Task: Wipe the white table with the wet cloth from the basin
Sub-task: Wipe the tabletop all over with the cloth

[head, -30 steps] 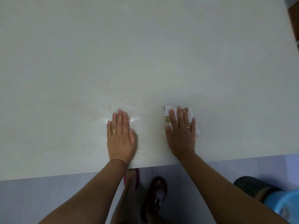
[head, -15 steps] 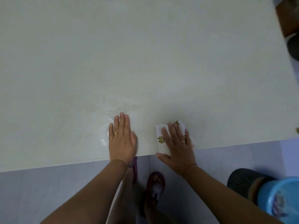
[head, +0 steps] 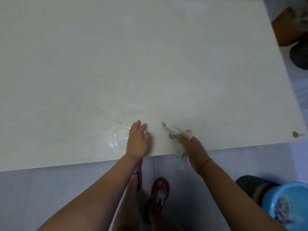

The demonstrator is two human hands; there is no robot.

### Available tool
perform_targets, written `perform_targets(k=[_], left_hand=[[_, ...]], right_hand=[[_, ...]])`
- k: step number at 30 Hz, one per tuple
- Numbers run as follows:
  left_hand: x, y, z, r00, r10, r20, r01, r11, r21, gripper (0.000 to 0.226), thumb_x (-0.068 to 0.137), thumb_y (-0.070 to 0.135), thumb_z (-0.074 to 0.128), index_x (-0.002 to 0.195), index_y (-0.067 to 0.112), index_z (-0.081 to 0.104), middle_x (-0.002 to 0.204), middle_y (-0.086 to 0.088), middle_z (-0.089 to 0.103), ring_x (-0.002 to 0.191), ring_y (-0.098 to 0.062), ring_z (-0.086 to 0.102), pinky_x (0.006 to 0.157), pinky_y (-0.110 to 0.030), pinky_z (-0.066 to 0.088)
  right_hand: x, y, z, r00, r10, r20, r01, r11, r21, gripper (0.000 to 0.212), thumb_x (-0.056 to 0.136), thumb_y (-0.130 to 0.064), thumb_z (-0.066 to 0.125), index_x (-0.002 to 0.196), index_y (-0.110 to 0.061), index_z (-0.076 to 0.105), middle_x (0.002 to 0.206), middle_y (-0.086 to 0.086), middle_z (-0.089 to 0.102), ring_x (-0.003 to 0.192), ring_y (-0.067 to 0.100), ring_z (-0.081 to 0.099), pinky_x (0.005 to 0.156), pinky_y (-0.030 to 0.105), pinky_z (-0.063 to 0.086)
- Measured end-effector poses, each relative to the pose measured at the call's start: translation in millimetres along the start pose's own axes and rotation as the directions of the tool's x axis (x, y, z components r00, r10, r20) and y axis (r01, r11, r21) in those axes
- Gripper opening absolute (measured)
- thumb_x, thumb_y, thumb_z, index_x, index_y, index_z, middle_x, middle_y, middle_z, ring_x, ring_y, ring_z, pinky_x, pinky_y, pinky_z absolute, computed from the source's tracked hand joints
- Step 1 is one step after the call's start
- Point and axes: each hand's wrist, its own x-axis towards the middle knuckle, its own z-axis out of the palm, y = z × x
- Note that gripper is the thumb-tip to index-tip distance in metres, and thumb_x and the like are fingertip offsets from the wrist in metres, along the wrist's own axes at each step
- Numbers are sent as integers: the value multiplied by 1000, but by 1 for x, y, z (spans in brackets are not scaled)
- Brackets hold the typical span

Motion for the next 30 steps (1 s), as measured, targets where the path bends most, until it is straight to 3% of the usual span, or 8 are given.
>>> perform_targets(k=[3,7,11,15,18,21,24,30], left_hand=[[-5,26,1,983,-154,95,179,908,-378,38,99,37,46,120,10,62,124,3,56,121,-15,49,95,-13,36],[-3,49,6,837,-187,515,546,346,-763,42,97,45,45,117,13,65,110,-5,72,99,-16,69,72,-27,57],[0,57,19,899,-237,369,434,595,-677,24,91,24,62,111,11,65,92,-3,74,75,-12,70,62,-26,55],[7,65,39,969,-209,129,246,829,-502,22,84,22,70,88,2,62,81,-11,68,68,-19,60,61,-32,49],[13,75,58,996,-91,17,92,971,-220,27,84,26,68,84,2,56,78,-15,60,69,-20,51,65,-36,44],[18,79,68,998,-24,-59,20,998,-66,18,84,23,65,99,18,57,93,1,60,86,-18,58,75,-33,47],[27,66,67,970,154,-191,-125,980,156,33,86,13,57,118,10,57,122,-9,56,114,-27,51,97,-34,39],[58,30,58,946,308,-101,-190,779,597,62,100,35,32,153,12,8,161,-10,3,149,-27,-3,116,-38,-13]], right_hand=[[-5,-17,-1,972,194,136,-237,799,553,34,97,-13,41,126,-3,55,122,20,61,113,37,57,97,51,45],[-6,-20,3,966,169,195,-257,685,682,39,99,-17,32,129,-4,52,129,19,59,120,36,54,100,54,44],[0,-18,-13,974,209,91,-223,785,578,37,98,-18,40,129,-1,53,126,22,60,117,38,57,99,55,44],[4,-10,-41,934,149,-326,-101,982,161,20,86,-7,65,105,-2,67,105,20,68,93,35,65,84,53,55],[5,3,-53,881,-23,-472,-64,984,-168,9,82,-7,67,91,-8,67,88,13,66,86,32,62,76,48,56],[12,19,-58,806,-147,-574,-158,880,-447,29,80,-10,65,109,-6,62,107,14,60,100,33,57,82,41,50],[18,33,-51,753,-330,-569,-192,718,-669,54,80,-14,64,132,-10,47,139,16,40,126,34,39,103,45,37],[54,54,-21,901,-369,-229,-113,308,-945,62,97,-48,30,151,-26,11,161,3,4,148,25,1,116,53,0]])
